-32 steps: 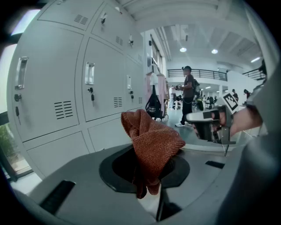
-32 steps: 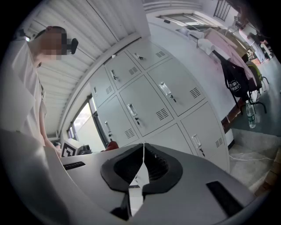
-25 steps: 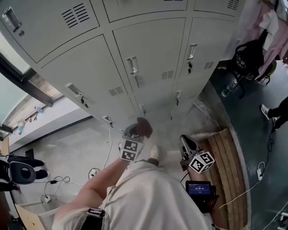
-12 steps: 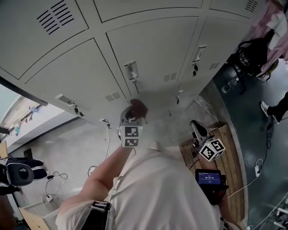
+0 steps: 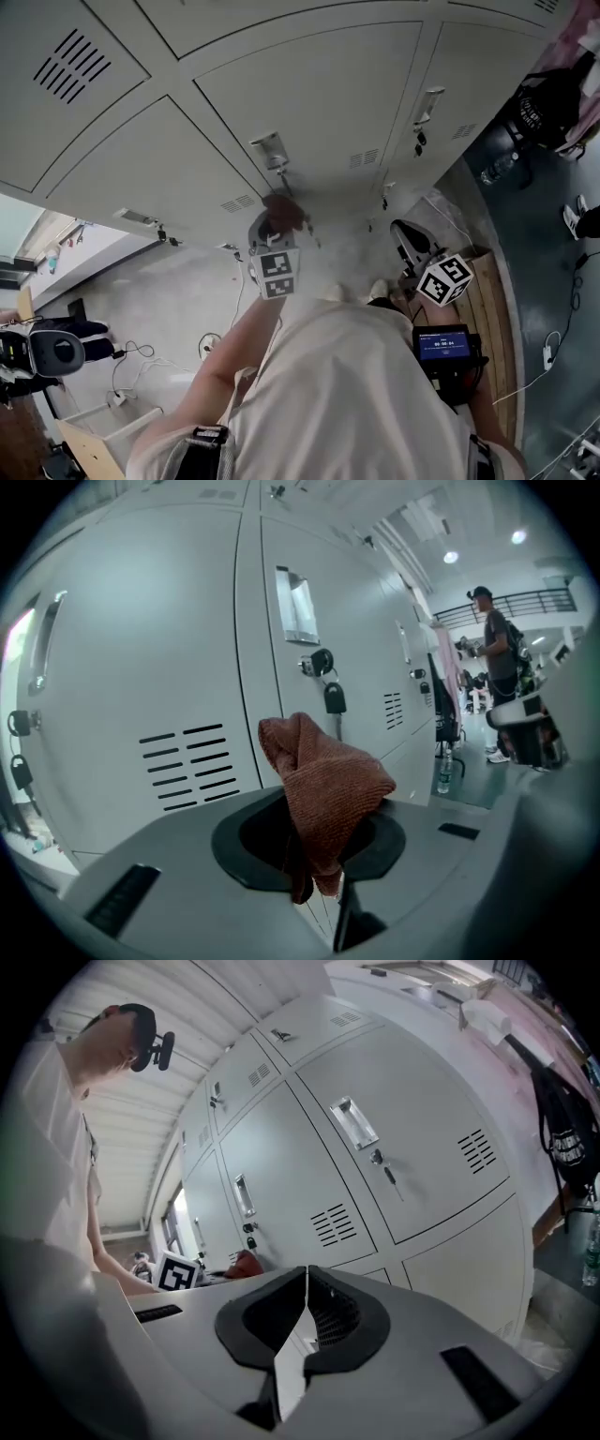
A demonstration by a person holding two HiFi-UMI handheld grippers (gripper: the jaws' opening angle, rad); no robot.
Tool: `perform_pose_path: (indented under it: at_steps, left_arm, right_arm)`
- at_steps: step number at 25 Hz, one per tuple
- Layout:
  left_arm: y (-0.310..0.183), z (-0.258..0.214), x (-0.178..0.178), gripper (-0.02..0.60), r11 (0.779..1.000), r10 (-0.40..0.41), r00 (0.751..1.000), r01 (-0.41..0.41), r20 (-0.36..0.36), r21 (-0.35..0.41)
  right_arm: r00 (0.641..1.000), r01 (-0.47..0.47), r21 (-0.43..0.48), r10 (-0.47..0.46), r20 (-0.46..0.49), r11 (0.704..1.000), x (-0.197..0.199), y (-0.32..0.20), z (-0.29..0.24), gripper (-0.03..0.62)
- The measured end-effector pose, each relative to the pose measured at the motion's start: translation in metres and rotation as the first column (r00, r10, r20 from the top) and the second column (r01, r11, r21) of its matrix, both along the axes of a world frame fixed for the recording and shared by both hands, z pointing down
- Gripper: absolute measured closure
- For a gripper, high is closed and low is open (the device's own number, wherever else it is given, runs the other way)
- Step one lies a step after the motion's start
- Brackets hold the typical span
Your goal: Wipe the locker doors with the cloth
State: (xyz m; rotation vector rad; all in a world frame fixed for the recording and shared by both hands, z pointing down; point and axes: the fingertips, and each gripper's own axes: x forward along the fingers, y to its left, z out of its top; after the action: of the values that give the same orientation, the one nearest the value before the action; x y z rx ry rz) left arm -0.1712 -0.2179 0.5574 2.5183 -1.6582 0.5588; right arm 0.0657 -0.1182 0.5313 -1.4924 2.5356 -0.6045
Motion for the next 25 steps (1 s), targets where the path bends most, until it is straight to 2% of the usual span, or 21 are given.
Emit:
perform_pose_path:
  at_steps: [4,6,12,17,21,25]
  left_arm:
    - [-0.014,0.000,-0.005,0.509,0.988,-0.151,0.988,0.151,-0.013,0.014]
    - [-0.017,0.003,0.006,0.509,0.981,-0.193,0.981,0.194,-0.030,0.008]
    - [-0.026,0.017,0.070,0.509,0.985,-0.172,0.984,0.171,-0.041,-0.023]
    - [-0.031,0.019,0.129,0.509,0.994,-0.111,0.994,0.111,-0.013,-0.004]
    - [-0.036,0.015,0.185,0.509,1.000,-0.008,1.000,0.008,0.010,0.016]
    - [-0.037,0.001,0.244,0.509,0.994,0.106,0.994,-0.106,0.008,0.033]
  right_arm:
    - [0.997,0.081,0.005,-0.081,0.001,0.997,0.001,-0.018,-0.004,0.576]
    - [0.995,0.099,0.004,-0.099,0.000,0.995,0.012,-0.025,-0.007,0.576]
    - [0.990,0.140,0.011,-0.140,-0.003,0.990,0.049,-0.034,-0.011,0.576]
    - [0.987,0.159,0.014,-0.159,-0.005,0.987,0.076,-0.037,-0.010,0.576]
    - [0.984,0.180,0.014,-0.180,-0.004,0.984,0.088,-0.037,-0.008,0.576]
    - [0.982,0.189,0.010,-0.189,-0.003,0.982,0.103,-0.037,-0.006,0.576]
